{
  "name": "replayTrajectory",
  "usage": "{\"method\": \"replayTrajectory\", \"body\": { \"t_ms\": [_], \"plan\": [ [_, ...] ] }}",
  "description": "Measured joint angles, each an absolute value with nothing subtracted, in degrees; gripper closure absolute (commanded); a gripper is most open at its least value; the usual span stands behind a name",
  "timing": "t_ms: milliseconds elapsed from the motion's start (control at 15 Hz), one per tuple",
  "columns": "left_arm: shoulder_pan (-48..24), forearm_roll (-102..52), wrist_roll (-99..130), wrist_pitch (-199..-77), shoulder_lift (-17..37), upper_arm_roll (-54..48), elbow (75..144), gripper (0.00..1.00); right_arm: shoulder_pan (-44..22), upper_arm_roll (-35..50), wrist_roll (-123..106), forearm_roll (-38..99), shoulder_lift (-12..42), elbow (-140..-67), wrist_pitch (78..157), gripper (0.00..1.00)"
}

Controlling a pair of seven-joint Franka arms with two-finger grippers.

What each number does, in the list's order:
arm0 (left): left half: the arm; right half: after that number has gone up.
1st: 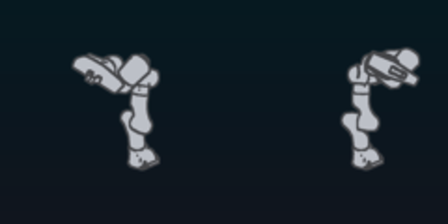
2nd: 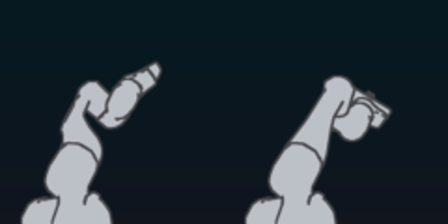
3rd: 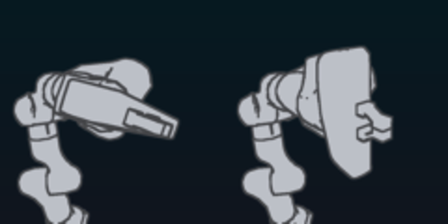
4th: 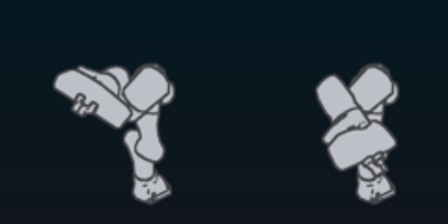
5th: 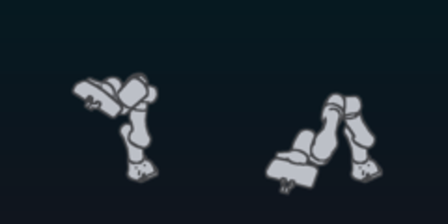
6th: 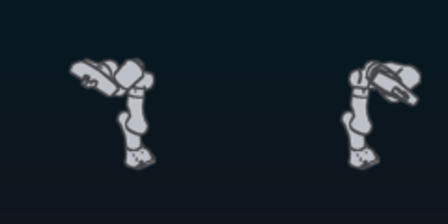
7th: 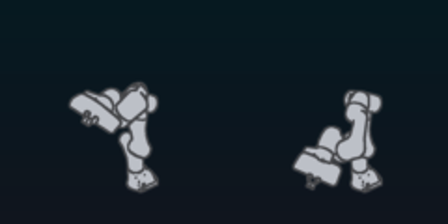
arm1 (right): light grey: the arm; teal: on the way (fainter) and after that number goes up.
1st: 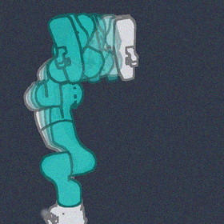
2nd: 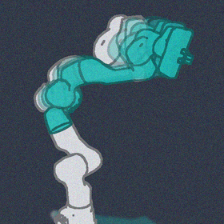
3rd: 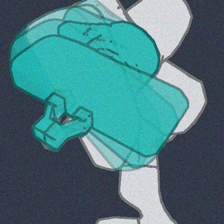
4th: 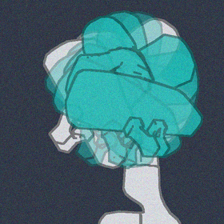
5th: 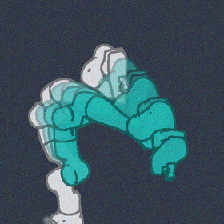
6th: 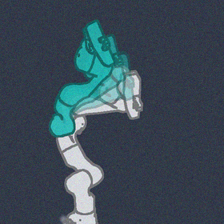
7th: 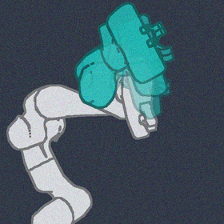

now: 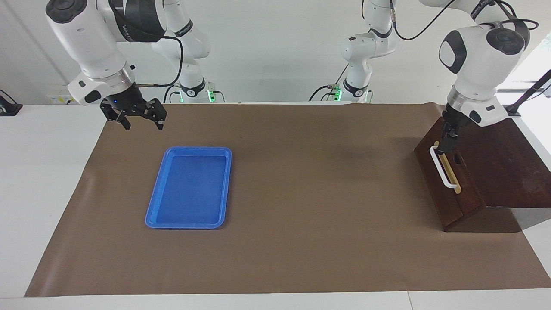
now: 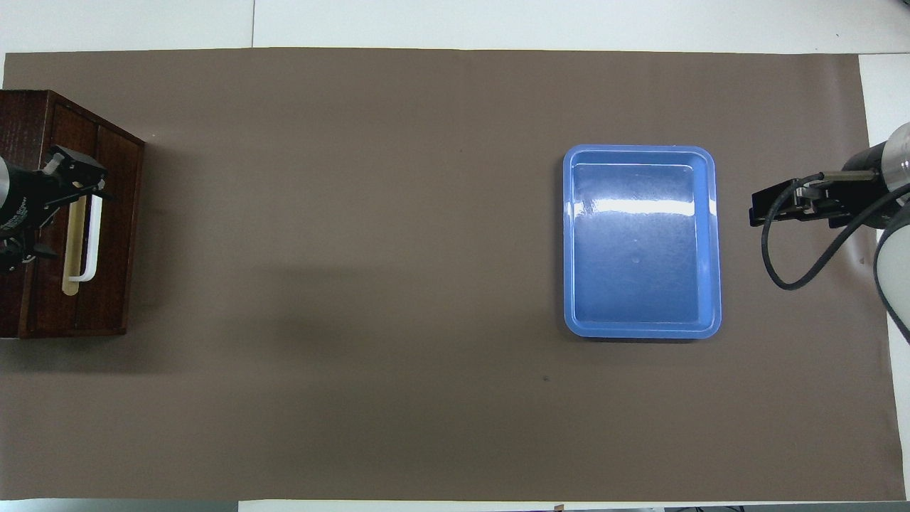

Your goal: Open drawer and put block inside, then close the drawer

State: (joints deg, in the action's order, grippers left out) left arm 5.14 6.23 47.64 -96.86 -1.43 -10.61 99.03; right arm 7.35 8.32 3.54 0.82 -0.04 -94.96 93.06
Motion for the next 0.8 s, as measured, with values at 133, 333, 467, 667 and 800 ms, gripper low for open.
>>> {"method": "replayTrajectory", "body": {
  "t_ms": [133,333,467,667,800],
  "plan": [
    [3.2,4.4,37.1,-92.4,-0.9,-10.8,96.5,0.0,7.4,8.3,3.5,0.8,0.0,-95.0,93.1,0.0],
    [3.1,0.5,23.1,-88.9,0.7,-10.7,94.0,0.0,7.4,8.3,3.5,0.8,-0.1,-94.9,93.1,0.0],
    [3.1,0.0,18.2,-87.9,1.6,-11.1,93.1,0.0,7.4,8.3,3.5,0.8,-0.1,-94.9,93.1,0.0],
    [2.4,0.0,13.6,-87.7,2.1,-12.0,92.3,0.0,7.4,8.3,3.5,0.8,-0.1,-94.9,93.1,0.0],
    [2.4,0.0,11.5,-87.6,2.2,-12.0,91.7,0.0,7.4,8.3,3.5,0.8,-0.1,-94.9,93.1,0.0]
  ]
}}
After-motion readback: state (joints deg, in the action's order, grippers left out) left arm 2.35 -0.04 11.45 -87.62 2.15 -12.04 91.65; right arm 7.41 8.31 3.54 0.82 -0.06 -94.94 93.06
